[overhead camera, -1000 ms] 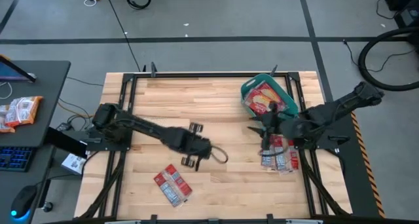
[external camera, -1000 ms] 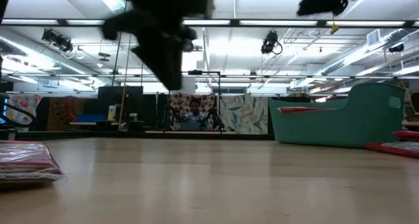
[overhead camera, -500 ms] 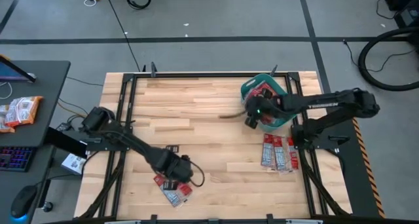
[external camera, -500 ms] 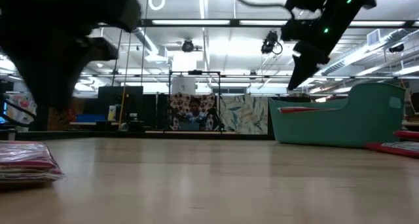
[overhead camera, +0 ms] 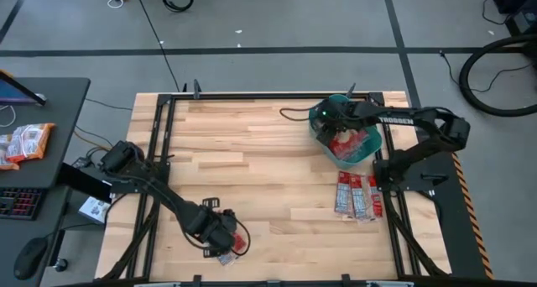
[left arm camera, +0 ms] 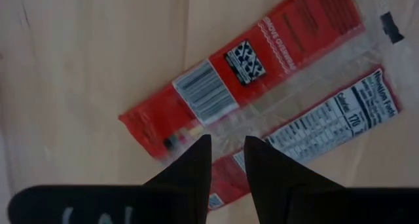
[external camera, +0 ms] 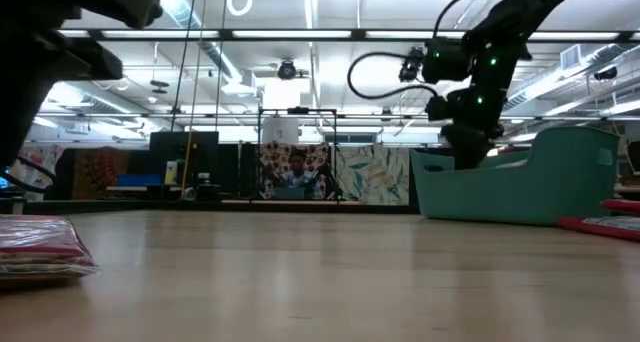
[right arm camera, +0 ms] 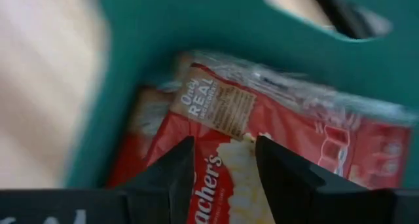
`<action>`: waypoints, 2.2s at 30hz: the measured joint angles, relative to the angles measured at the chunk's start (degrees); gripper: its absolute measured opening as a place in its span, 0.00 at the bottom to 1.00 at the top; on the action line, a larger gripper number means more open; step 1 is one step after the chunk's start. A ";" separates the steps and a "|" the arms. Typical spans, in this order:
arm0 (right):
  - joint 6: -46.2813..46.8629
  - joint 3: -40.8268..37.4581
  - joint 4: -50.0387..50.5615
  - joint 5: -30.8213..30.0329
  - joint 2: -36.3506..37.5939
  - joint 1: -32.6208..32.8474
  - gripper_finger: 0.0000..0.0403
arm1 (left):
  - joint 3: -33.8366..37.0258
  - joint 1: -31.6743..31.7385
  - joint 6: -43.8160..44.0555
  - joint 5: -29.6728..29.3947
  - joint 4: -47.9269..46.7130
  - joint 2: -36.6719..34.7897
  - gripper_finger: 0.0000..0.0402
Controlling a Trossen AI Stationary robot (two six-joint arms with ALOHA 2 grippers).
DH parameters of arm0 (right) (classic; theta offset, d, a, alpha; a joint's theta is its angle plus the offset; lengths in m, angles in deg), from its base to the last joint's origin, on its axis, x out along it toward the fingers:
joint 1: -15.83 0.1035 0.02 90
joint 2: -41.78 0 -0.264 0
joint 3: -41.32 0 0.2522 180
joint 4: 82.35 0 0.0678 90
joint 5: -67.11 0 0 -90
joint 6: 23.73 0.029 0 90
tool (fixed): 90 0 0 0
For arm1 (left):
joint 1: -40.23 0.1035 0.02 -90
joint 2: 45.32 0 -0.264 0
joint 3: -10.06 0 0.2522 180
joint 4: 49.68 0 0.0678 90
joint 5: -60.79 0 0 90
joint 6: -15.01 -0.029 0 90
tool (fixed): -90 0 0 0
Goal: Sort popcorn bags into baskets
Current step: Put the red popcorn bag into the green bin
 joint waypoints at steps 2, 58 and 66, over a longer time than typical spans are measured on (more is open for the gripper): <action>-0.43 0.00 -0.10 -2.07 -0.32 -2.11 0.42 | 0.00 -0.46 2.30 0.00 0.08 0.00 0.24; 0.90 -0.09 -8.36 4.57 20.02 24.73 0.42 | -13.68 4.19 -33.02 -11.96 -2.85 8.79 0.01; 5.29 -0.09 -7.46 4.17 20.70 30.84 0.42 | -15.93 14.27 -49.94 -23.79 0.89 8.68 0.00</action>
